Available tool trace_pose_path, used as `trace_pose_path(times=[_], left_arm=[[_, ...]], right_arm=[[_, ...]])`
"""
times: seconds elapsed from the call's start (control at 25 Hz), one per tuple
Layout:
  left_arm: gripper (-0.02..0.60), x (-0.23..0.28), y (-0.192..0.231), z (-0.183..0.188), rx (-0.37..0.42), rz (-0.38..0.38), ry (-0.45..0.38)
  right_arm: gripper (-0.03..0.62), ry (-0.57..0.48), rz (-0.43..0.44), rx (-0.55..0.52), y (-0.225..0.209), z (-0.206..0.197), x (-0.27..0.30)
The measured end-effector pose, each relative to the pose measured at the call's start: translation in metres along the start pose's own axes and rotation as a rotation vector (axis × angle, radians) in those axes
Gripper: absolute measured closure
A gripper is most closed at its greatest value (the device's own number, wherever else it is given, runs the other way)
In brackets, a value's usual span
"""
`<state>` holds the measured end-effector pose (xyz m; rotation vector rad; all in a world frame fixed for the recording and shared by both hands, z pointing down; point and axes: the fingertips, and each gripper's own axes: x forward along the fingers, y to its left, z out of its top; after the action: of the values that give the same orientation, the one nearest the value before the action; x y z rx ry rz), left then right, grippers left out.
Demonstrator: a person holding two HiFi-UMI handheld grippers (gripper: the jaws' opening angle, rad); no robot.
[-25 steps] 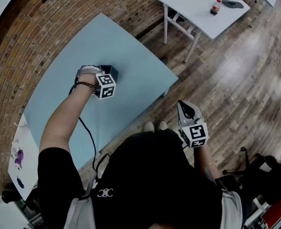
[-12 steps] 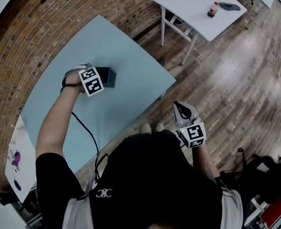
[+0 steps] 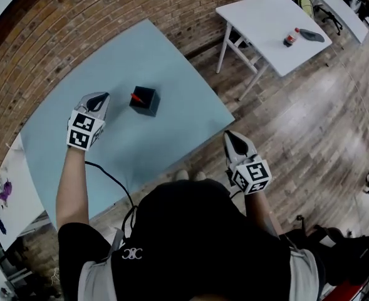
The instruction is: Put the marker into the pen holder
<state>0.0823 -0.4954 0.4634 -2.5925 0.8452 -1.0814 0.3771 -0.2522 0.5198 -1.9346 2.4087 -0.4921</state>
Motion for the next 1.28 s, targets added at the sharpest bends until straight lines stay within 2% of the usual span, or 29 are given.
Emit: trace_pose_path(times=[0.2, 0.36, 0.48, 0.6, 0.76, 1.28], left_arm=[[0.577, -0.049, -0.04, -0.012, -0.348, 0.027, -0.266], [0.577, -0.075, -0.07, -0.011, -0.532, 0.026, -0.416], [0.577, -0.083, -0.077, -0.021, -0.638, 0.031, -0.464], [0.577, -0.085, -0.082, -0.029, -0.613, 0.045, -0.432], [0.577, -0.093, -0.089, -0.029, -0.543, 0.072, -0.402], [0.577, -0.082, -0.096, -0.033, -0.492, 0.073, -0.351]], right_arm=[[0.585, -0.028, 0.04, 0.007, 0.01, 0.027, 0.024], [0.586, -0.017, 0.092, -0.018, 0.024, 0.036, 0.044], [0.586, -0.01, 0.151, -0.051, 0.041, 0.036, 0.053], [0.588, -0.016, 0.196, -0.089, 0.054, 0.041, 0.062], [0.588, -0.027, 0.187, -0.101, 0.056, 0.046, 0.069], [0.588, -0.015, 0.19, -0.129, 0.061, 0.044, 0.079]])
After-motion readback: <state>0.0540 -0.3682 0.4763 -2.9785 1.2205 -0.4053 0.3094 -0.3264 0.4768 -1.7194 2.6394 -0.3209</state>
